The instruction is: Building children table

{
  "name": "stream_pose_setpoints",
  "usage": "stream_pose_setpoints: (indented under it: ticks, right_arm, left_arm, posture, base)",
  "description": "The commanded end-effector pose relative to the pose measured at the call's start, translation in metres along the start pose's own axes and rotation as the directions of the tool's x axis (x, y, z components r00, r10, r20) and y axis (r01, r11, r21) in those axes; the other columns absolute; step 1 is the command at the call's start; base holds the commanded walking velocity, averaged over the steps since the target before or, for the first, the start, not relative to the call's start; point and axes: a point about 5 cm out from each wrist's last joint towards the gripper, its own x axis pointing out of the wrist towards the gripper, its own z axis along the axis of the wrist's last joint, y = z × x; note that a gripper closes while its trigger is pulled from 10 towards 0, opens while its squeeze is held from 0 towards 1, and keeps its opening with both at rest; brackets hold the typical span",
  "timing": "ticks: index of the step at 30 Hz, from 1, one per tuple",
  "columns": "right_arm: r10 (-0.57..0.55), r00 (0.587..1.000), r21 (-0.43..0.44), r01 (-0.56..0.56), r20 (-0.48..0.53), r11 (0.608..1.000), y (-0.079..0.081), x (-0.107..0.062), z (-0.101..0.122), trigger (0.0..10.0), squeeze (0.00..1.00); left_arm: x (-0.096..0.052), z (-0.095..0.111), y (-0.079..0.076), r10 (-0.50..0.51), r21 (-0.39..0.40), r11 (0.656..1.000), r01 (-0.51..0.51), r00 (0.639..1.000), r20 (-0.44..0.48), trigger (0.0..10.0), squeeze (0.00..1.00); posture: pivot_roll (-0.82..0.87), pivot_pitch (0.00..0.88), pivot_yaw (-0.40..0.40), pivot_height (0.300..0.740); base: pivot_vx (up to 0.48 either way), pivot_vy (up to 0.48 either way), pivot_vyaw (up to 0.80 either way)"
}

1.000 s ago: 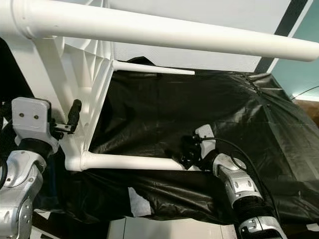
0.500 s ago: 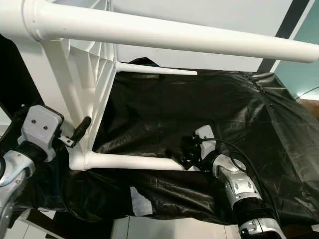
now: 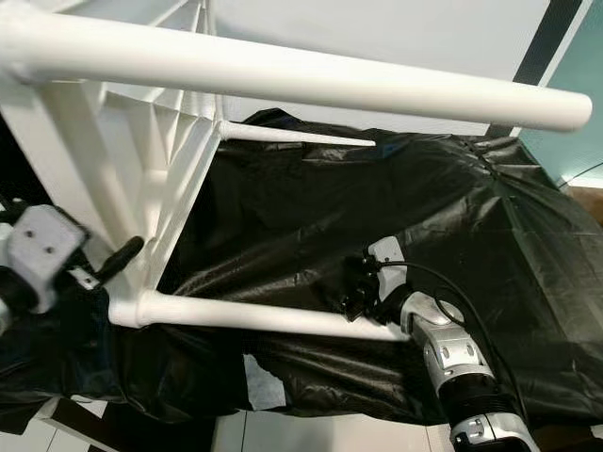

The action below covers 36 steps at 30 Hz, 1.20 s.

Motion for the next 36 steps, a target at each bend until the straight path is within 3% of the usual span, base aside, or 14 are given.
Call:
stream_pose_setpoints:
  ticks: [1, 6, 12, 14, 17, 22, 31, 33, 36]
  right_arm:
    - [-0.002, 1.000, -0.010, 0.002, 0.001, 1.000, -0.002, 0.000, 0.001, 10.0, 0.00]
    - [-0.001, 1.000, -0.012, 0.001, 0.001, 1.000, -0.003, 0.001, 0.003, 10.0, 0.00]
    - [-0.004, 1.000, -0.012, 0.004, 0.006, 1.000, -0.003, 0.001, 0.003, 10.0, 0.00]
    - [-0.007, 1.000, -0.009, 0.007, 0.007, 1.000, -0.002, 0.000, 0.003, 10.0, 0.00]
    - [-0.011, 1.000, -0.008, 0.011, 0.006, 1.000, -0.003, -0.001, 0.002, 10.0, 0.00]
    - [-0.011, 1.000, -0.008, 0.011, 0.005, 1.000, -0.002, 0.000, 0.001, 10.0, 0.00]
    - [-0.005, 1.000, -0.009, 0.005, 0.006, 1.000, -0.001, 0.001, 0.001, 10.0, 0.00]
    - [-0.012, 1.000, -0.011, 0.012, 0.010, 1.000, -0.001, 0.000, 0.001, 10.0, 0.00]
    - [-0.019, 1.000, -0.011, 0.020, 0.017, 1.000, -0.001, 0.000, 0.002, 10.0, 0.00]
  left_arm:
    - [-0.002, -0.004, -0.014, -0.172, -0.072, 0.983, 0.171, 0.985, -0.013, 10.0, 0.00]
    - [-0.004, 0.005, -0.019, -0.216, -0.235, 0.944, 0.232, 0.972, 0.091, 10.0, 0.00]
    - [-0.003, 0.013, -0.021, -0.209, -0.333, 0.906, 0.261, 0.961, 0.184, 10.0, 0.00]
    - [-0.005, 0.013, -0.019, -0.192, -0.401, 0.875, 0.271, 0.955, 0.227, 10.0, 0.00]
    - [-0.009, 0.010, -0.014, -0.178, -0.438, 0.858, 0.266, 0.956, 0.232, 10.0, 0.00]
    - [-0.012, 0.005, -0.011, -0.165, -0.451, 0.859, 0.242, 0.965, 0.204, 10.0, 0.00]
    - [-0.033, -0.003, -0.006, -0.189, -0.487, 0.826, 0.284, 0.953, 0.236, 10.0, 0.00]
    - [-0.051, -0.006, -0.001, -0.170, -0.538, 0.772, 0.338, 0.926, 0.338, 10.0, 0.00]
    - [-0.059, -0.008, 0.007, -0.115, -0.568, 0.749, 0.343, 0.910, 0.398, 10.0, 0.00]
  posture:
    - [0.12, 0.000, -0.085, 0.740]
    - [0.12, 0.000, -0.083, 0.740]
    - [0.11, 0.000, -0.079, 0.740]
    - [0.11, 0.000, -0.075, 0.740]
    - [0.11, 0.000, -0.075, 0.740]
    - [0.11, 0.000, -0.076, 0.740]
    - [0.12, 0.000, -0.078, 0.740]
    - [0.12, 0.000, -0.074, 0.740]
    - [0.12, 0.000, -0.072, 0.740]
  base:
    - [0.000, 0.000, 0.00]
    - [0.000, 0.000, 0.00]
    - [0.000, 0.000, 0.00]
    - [0.000, 0.000, 0.00]
    - [0.000, 0.000, 0.00]
    - [0.000, 0.000, 0.00]
    - [0.000, 0.000, 0.00]
    - [0.000, 0.000, 0.00]
    - [0.000, 0.000, 0.00]
